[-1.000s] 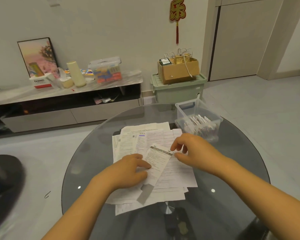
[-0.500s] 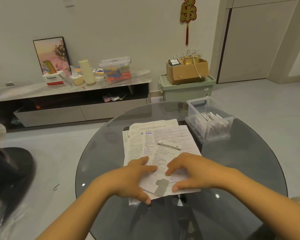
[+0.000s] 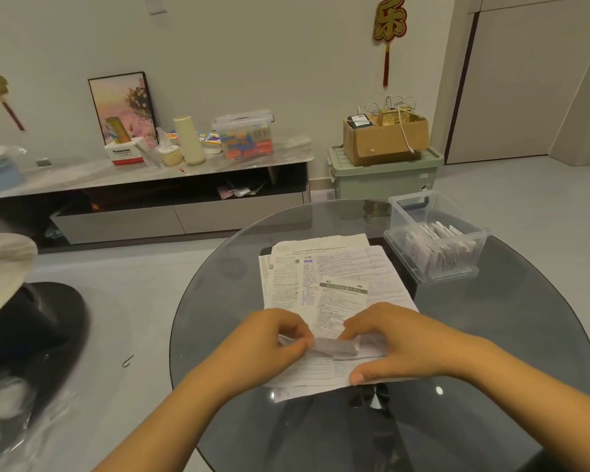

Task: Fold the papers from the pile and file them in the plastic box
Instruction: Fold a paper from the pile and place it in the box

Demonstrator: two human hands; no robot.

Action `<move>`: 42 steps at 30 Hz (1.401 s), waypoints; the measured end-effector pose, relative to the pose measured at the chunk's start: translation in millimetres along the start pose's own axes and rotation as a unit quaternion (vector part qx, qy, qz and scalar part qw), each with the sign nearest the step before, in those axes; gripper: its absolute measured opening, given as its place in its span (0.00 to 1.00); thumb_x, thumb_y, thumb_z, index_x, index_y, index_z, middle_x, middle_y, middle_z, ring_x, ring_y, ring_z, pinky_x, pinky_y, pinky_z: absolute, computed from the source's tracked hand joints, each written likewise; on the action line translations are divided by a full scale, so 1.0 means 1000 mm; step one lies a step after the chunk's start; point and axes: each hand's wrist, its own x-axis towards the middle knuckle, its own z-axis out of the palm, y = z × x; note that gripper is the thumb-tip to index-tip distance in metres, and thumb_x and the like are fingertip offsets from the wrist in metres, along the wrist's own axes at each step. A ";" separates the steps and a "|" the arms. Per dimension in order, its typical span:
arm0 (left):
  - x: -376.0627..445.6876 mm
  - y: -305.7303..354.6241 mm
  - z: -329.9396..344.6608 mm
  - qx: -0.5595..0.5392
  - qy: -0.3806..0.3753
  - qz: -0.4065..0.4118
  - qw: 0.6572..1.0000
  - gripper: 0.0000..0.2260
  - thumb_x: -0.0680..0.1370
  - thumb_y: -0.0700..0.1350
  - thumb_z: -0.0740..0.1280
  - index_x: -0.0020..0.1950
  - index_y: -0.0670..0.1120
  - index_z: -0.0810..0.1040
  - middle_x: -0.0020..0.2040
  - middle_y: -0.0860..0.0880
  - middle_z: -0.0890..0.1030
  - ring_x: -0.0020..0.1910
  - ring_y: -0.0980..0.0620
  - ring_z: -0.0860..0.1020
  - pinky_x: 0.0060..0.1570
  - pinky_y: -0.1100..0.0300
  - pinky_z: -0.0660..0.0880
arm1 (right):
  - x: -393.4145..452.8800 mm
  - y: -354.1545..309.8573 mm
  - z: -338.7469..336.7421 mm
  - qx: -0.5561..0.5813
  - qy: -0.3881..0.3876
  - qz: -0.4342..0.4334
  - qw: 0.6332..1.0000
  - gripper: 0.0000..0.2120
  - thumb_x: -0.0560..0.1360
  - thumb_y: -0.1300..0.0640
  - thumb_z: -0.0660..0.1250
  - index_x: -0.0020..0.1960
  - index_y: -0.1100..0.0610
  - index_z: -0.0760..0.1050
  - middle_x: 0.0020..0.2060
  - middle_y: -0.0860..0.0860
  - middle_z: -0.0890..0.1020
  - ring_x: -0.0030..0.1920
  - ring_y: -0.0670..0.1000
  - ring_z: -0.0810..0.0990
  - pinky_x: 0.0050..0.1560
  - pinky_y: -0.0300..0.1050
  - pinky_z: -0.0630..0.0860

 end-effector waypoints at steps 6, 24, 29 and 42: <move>0.009 0.005 0.002 -0.105 0.069 0.001 0.992 0.06 0.75 0.50 0.69 0.38 0.51 0.79 0.36 0.55 0.82 0.36 0.55 0.78 0.38 0.65 0.73 | 0.000 -0.002 -0.002 0.116 0.065 0.041 0.990 0.12 0.75 0.49 0.66 0.58 0.42 0.76 0.49 0.40 0.82 0.49 0.39 0.78 0.54 0.38 0.75; 0.017 0.004 0.037 0.045 0.043 -0.006 0.998 0.48 0.72 0.49 0.71 0.74 0.61 0.35 0.68 0.54 0.58 0.64 0.55 0.66 0.57 0.63 0.70 | 0.015 0.000 0.014 0.085 0.119 0.136 0.980 0.47 0.67 0.49 0.75 0.73 0.41 0.46 0.52 0.43 0.70 0.42 0.41 0.72 0.49 0.36 0.72; 0.019 -0.005 0.030 0.168 0.044 0.088 0.981 0.26 0.73 0.54 0.69 0.70 0.57 0.65 0.67 0.57 0.59 0.66 0.56 0.60 0.64 0.65 0.57 | 0.009 0.002 0.008 -0.031 0.111 0.030 0.993 0.28 0.69 0.47 0.71 0.67 0.40 0.65 0.62 0.41 0.64 0.60 0.41 0.61 0.61 0.39 0.66; 0.019 0.002 0.022 0.121 -0.011 0.066 0.990 0.09 0.78 0.51 0.60 0.52 0.52 0.80 0.51 0.57 0.79 0.50 0.58 0.75 0.53 0.58 0.74 | 0.006 -0.001 0.001 -0.010 0.058 0.009 0.998 0.11 0.76 0.47 0.62 0.55 0.46 0.80 0.50 0.42 0.82 0.51 0.43 0.77 0.54 0.43 0.74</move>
